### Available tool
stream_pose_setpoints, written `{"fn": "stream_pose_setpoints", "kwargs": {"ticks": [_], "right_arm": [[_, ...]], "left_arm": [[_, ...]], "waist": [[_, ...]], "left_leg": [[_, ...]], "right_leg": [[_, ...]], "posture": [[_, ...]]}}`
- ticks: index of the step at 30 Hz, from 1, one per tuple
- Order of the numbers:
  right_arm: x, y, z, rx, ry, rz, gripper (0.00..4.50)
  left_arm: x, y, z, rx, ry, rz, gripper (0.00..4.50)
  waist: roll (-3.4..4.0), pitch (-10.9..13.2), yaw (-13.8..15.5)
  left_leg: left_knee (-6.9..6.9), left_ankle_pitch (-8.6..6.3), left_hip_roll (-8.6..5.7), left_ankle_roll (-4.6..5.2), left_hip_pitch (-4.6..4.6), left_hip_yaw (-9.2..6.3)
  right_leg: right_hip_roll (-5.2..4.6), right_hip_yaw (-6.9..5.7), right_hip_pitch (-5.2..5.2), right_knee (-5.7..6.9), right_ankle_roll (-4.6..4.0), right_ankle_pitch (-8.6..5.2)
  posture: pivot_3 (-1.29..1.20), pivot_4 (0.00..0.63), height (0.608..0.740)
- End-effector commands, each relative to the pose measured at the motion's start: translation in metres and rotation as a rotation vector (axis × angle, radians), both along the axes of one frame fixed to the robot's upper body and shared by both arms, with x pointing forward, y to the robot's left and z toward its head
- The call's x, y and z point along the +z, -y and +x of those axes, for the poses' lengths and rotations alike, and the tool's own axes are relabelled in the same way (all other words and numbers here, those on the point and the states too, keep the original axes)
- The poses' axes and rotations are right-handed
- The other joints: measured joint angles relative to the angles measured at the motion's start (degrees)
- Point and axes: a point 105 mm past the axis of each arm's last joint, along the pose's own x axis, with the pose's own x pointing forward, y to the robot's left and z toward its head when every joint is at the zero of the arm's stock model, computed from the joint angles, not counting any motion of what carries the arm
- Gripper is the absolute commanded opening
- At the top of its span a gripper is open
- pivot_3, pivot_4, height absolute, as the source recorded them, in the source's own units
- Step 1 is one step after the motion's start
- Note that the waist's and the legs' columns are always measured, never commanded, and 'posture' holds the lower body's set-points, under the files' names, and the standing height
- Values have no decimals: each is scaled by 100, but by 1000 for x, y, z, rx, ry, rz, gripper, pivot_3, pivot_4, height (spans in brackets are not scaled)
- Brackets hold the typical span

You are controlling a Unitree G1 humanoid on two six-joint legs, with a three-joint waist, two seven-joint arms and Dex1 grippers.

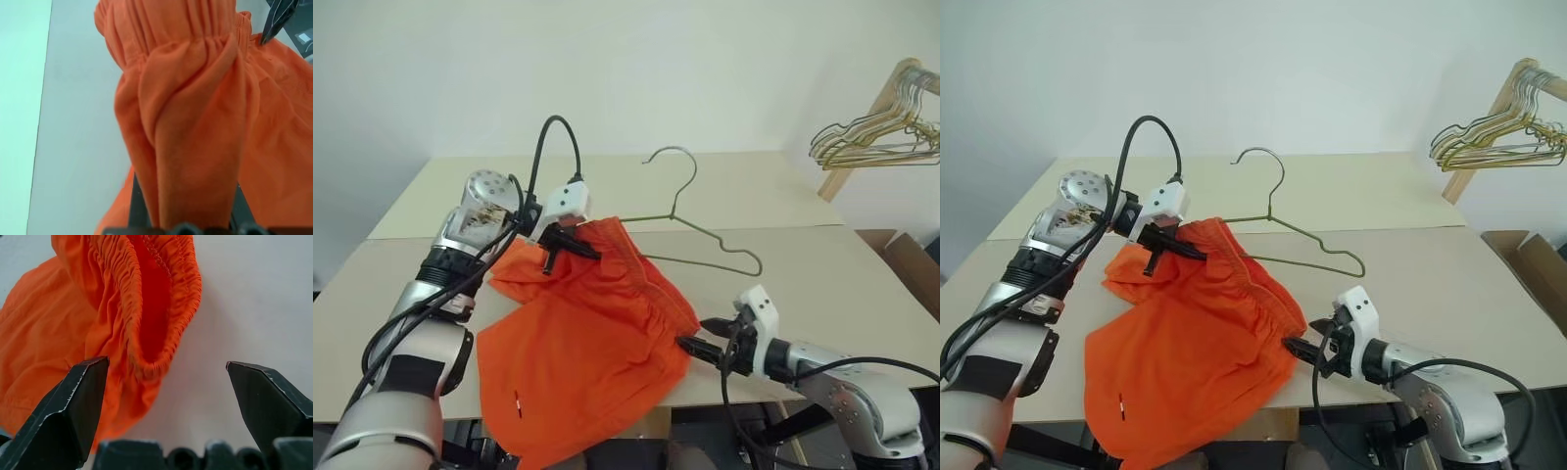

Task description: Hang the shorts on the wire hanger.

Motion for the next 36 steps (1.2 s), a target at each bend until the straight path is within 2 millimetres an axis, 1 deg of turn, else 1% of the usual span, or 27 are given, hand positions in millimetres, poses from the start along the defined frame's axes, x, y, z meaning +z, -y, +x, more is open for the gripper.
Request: {"fn": "stream_pose_setpoints", "kwargs": {"ticks": [1,3,5,7,8,11,14,15,16,18,21,23,26,28,30,33,36], "right_arm": [[8,-5,4,9,29,55,4470],[11,-12,4,29,21,93,4470],[10,-17,3,39,15,104,4097],[9,-22,2,53,4,123,3610],[9,-23,3,51,2,132,3222],[10,-21,3,49,3,135,2379],[10,-18,1,58,-1,125,1299],[9,-16,1,61,-3,120,1034],[8,-15,0,63,-4,113,590],[8,-12,0,62,-5,103,14],[12,-3,1,57,3,103,14],[15,7,2,57,7,91,14],[25,26,4,61,4,87,14],[35,40,7,56,8,99,14],[42,49,10,53,17,96,14],[46,55,10,83,20,59,14],[46,57,9,108,6,37,14]], "left_arm": [[18,-1,-1,-6,51,-33,0],[18,-2,-1,-5,51,-31,0],[18,-2,-1,-4,50,-29,0],[18,-2,-1,-3,50,-27,0],[18,-3,-1,-3,51,-27,0],[18,-3,-1,-1,52,-28,0],[19,-5,0,3,53,-28,0],[19,-5,0,5,53,-29,0],[19,-5,0,11,54,-33,0],[20,-6,1,23,55,-40,0],[19,-11,1,33,49,-40,0],[17,-16,-3,16,35,-39,0],[16,-28,-14,-18,16,-41,0],[17,-36,-22,-35,5,-52,0],[18,-41,-27,-40,-12,-47,0],[13,-49,-23,-16,2,-5,0],[10,-53,-23,-3,-11,5,0]], "waist": [[0,0,42],[0,0,79],[0,0,88],[0,0,88],[0,0,88],[0,0,89],[0,0,90],[0,0,90],[0,0,91],[0,0,92],[0,0,87],[0,0,85],[0,0,72],[0,0,84],[0,0,94],[0,0,152],[0,0,183]], "left_leg": [[1,0,0,0,1,0],[0,0,0,0,4,1],[-1,0,0,0,5,1],[1,0,0,0,5,1],[2,0,0,0,6,2],[1,0,0,0,6,1],[1,0,0,0,4,1],[1,0,0,0,4,1],[1,0,0,0,5,1],[1,0,0,0,5,1],[1,0,0,0,5,1],[1,0,0,0,6,2],[-1,0,1,0,8,3],[-1,0,4,0,7,1],[0,0,5,0,7,0],[0,-1,3,1,15,1],[1,0,2,1,15,3]], "right_leg": [[0,0,1,0,0,0],[0,0,1,2,0,0],[1,0,1,5,0,0],[1,0,1,6,0,0],[1,0,3,6,0,0],[1,0,2,6,0,0],[1,0,2,4,0,0],[1,0,2,4,0,0],[1,0,2,5,0,0],[1,0,2,4,0,0],[2,0,2,5,0,0],[1,0,3,5,0,0],[2,2,2,6,0,0],[2,2,-1,7,0,0],[2,0,2,5,0,0],[0,-2,15,-3,0,0],[1,-3,17,-6,0,0]], "posture": [[-37,0,740],[-37,0,740],[-37,0,740],[-35,0,740],[-33,0,740],[-33,0,740],[-31,0,740],[-31,0,740],[-29,0,740],[-29,0,740],[-29,0,740],[-29,0,740],[-29,0,740],[-28,0,740],[-25,0,740],[-21,0,740],[-15,0,740]]}}
